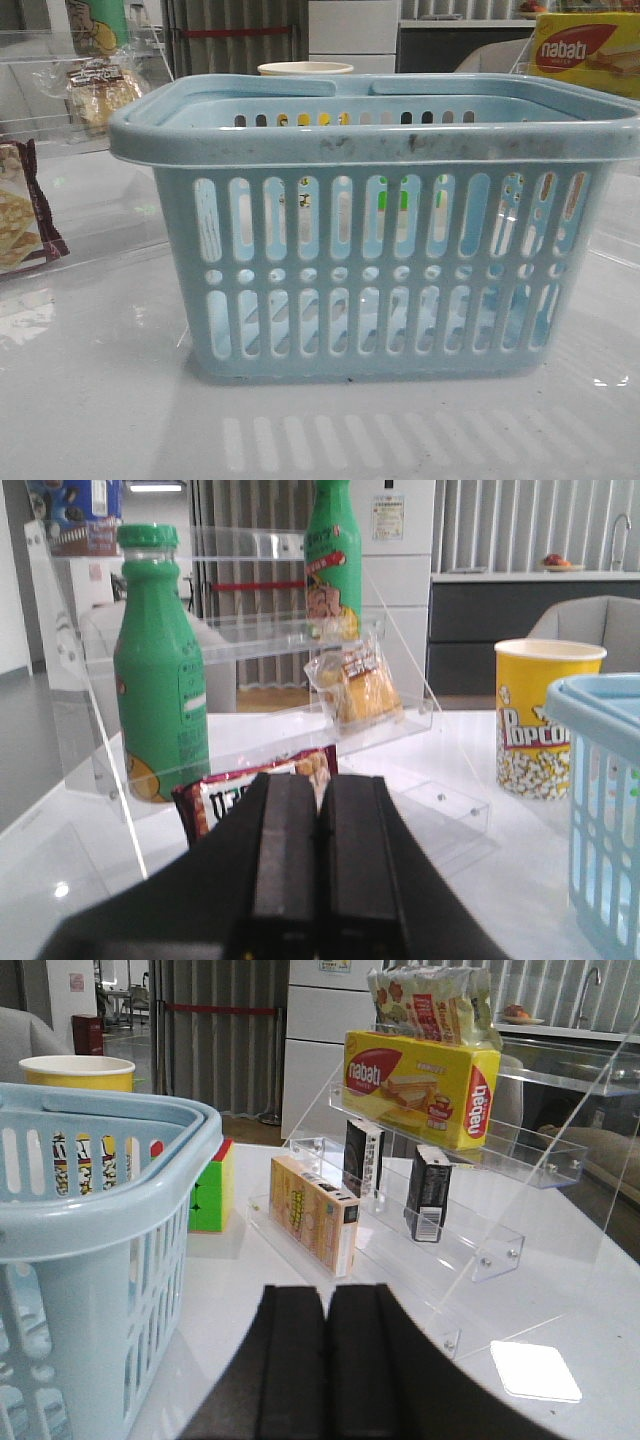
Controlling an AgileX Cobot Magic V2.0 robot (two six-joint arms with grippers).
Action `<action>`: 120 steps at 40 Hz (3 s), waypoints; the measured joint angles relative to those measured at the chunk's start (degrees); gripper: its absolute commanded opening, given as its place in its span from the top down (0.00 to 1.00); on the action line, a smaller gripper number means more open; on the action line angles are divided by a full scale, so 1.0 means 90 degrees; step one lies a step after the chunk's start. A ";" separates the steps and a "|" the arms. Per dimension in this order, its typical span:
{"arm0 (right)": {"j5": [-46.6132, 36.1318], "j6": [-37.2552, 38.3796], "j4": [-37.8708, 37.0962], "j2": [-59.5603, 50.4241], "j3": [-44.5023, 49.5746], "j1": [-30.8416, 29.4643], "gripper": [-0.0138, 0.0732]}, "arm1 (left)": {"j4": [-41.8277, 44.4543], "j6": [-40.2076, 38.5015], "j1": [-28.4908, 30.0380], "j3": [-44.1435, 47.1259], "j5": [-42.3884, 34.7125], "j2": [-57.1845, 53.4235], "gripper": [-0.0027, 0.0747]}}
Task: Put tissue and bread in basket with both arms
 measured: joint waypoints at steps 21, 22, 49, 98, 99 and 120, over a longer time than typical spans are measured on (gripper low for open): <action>0.2238 0.0000 0.0000 0.1307 -0.3445 0.0000 0.78 | 0.0000 0.0000 0.0000 -0.3119 0.2077 0.0767 0.85; 0.2362 0.0000 0.0000 0.1444 -0.3639 0.0000 0.78 | 0.0000 0.0000 0.0000 -0.3276 0.2217 0.0879 0.85; 0.3577 0.0000 0.0000 0.4459 -0.4509 0.0000 0.77 | -0.0334 0.0000 0.0000 -0.4276 0.4485 0.3078 0.83; 0.3878 0.0045 -0.0023 0.9155 -0.7881 -0.1112 0.22 | -0.0338 0.0009 0.0000 -0.4230 0.4592 0.3673 0.26; 0.3870 0.0045 -0.0023 0.9288 -0.8034 -0.1112 0.22 | -0.0338 0.0009 0.0000 -0.4230 0.4592 0.3673 0.26; 0.3714 0.0045 -0.0621 1.1234 -0.9208 -0.1112 0.22 | -0.0338 0.0009 0.0000 -0.4230 0.4592 0.3673 0.26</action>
